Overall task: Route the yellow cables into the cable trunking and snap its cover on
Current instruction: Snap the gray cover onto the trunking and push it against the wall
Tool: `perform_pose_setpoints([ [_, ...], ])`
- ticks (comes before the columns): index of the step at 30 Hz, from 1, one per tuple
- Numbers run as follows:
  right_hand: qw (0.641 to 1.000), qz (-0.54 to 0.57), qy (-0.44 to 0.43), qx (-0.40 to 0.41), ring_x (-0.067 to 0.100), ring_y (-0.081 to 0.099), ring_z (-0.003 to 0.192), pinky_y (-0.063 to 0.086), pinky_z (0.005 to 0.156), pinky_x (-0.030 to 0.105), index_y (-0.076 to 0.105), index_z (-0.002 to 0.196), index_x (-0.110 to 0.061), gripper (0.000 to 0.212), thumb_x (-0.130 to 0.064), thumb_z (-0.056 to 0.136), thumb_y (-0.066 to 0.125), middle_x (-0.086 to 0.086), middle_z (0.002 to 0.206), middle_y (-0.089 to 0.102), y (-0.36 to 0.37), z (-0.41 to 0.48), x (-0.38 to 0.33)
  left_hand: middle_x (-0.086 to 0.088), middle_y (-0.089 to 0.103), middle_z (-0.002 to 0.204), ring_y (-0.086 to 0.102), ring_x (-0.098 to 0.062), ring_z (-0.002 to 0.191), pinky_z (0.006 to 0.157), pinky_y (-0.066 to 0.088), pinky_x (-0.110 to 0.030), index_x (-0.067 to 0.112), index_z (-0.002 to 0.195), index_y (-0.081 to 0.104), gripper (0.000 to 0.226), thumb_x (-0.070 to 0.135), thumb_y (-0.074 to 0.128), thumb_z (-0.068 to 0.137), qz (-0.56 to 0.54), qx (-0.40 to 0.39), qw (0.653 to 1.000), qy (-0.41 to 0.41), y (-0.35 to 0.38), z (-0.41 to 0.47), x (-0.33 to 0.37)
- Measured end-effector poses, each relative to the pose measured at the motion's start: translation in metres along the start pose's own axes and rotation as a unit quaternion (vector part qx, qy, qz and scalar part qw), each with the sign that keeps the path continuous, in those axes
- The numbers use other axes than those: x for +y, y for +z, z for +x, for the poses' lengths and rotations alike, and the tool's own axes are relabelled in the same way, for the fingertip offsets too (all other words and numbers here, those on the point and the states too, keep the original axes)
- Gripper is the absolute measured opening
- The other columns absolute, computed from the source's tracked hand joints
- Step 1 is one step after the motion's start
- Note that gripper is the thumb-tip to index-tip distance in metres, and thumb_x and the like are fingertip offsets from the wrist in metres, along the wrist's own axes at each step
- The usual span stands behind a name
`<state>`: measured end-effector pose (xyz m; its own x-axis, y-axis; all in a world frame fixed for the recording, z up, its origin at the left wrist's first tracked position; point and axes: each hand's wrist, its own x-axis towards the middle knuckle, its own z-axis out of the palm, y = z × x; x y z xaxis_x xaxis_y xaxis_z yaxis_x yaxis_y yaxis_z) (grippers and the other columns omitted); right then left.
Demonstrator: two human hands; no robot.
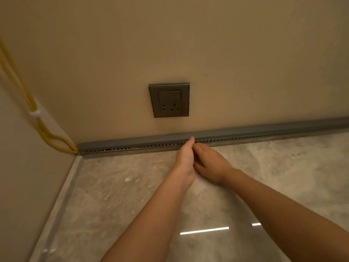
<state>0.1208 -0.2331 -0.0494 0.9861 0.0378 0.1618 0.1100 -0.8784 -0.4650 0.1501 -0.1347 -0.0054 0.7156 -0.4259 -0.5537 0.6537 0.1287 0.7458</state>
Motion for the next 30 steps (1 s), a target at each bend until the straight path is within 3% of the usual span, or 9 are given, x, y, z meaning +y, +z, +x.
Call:
perform_pose_setpoints([
  [3,1.000,-0.012,-0.022,-0.015,0.026,0.055,0.105,0.046,0.088,0.036,0.059,0.110,-0.008,0.027,-0.010,0.084,0.053,0.010,0.113,0.060,-0.020,-0.006,0.024,-0.005,0.060,0.093,0.057,-0.017,0.085,0.074,0.043,-0.023,0.011,0.091,0.057,0.029,0.036,0.042,0.095,-0.055,0.003,0.998,-0.010,0.021,0.000,0.010],
  [6,1.000,0.019,-0.011,0.008,0.022,0.060,0.095,0.046,0.083,0.029,0.067,0.094,-0.010,0.015,-0.008,0.084,0.055,0.005,0.103,0.064,-0.041,-0.014,0.055,-0.015,0.025,0.150,0.027,-0.027,0.137,0.111,0.022,-0.038,0.008,0.143,0.024,0.060,0.033,0.046,0.093,-0.116,0.042,0.992,0.003,0.040,0.002,0.020],
  [8,0.995,0.091,0.030,0.024,0.013,0.060,0.087,0.043,0.077,0.021,0.070,0.090,-0.015,0.014,-0.011,0.086,0.057,-0.001,0.095,0.067,-0.055,-0.024,0.076,-0.016,0.007,0.155,0.013,-0.029,0.142,0.115,0.012,-0.039,0.005,0.146,0.007,0.073,0.031,0.048,0.092,-0.156,0.077,0.984,0.023,0.053,0.004,0.022],
  [11,0.954,0.273,0.124,0.005,0.014,0.064,0.084,0.050,0.076,0.026,0.071,0.088,-0.016,0.014,-0.010,0.086,0.059,0.001,0.089,0.071,-0.073,-0.042,0.097,-0.014,0.021,0.152,0.031,-0.027,0.134,0.109,0.025,-0.035,0.004,0.145,0.012,0.069,0.032,0.047,0.093,-0.145,0.115,0.982,0.046,0.061,0.005,0.022],
  [14,0.837,0.487,0.242,-0.054,0.020,0.065,0.087,0.052,0.081,0.028,0.066,0.106,-0.001,0.021,-0.006,0.087,0.058,0.011,0.093,0.069,-0.100,-0.060,0.126,-0.011,0.027,0.149,0.037,-0.025,0.129,0.106,0.029,-0.033,0.006,0.146,0.011,0.068,0.034,0.044,0.094,-0.123,0.161,0.977,0.067,0.073,0.009,0.010],
  [19,0.498,0.784,0.360,-0.091,0.038,0.042,0.126,0.038,0.101,0.043,0.023,0.136,0.012,0.065,-0.012,0.084,0.053,0.030,0.139,0.036,-0.143,-0.082,0.154,-0.006,0.007,0.156,0.007,-0.025,0.143,0.115,0.007,-0.040,0.011,0.147,0.009,0.066,0.035,0.042,0.095,-0.141,0.158,0.973,0.091,0.081,0.011,-0.011],
  [21,0.447,0.819,0.355,-0.067,0.041,0.029,0.133,0.027,0.111,0.045,0.013,0.138,0.016,0.073,-0.011,0.082,0.051,0.035,0.145,0.024,-0.158,-0.078,0.157,-0.005,0.004,0.155,0.004,-0.022,0.142,0.115,0.008,-0.039,0.011,0.147,0.010,0.065,0.033,0.042,0.095,-0.177,0.145,0.968,0.103,0.092,0.009,-0.020],
  [25,0.430,0.830,0.352,-0.052,0.039,0.028,0.135,0.019,0.115,0.039,0.013,0.137,0.019,0.056,-0.007,0.094,0.038,0.035,0.145,0.021,-0.172,-0.062,0.158,-0.017,0.022,0.152,0.030,-0.033,0.136,0.111,0.023,-0.042,0.006,0.146,0.013,0.062,0.028,0.041,0.096,-0.112,0.112,0.986,0.060,0.113,0.014,-0.040],
  [30,0.578,0.717,0.372,-0.117,0.034,0.056,0.104,0.050,0.088,0.033,0.038,0.125,0.014,0.038,-0.008,0.094,0.038,0.034,0.132,0.042,-0.176,-0.050,0.162,-0.011,0.062,0.111,0.061,-0.027,0.092,0.078,0.047,-0.033,0.007,0.119,0.049,0.037,0.035,0.036,0.098,0.086,0.062,0.994,0.010,0.124,0.027,-0.051],
])
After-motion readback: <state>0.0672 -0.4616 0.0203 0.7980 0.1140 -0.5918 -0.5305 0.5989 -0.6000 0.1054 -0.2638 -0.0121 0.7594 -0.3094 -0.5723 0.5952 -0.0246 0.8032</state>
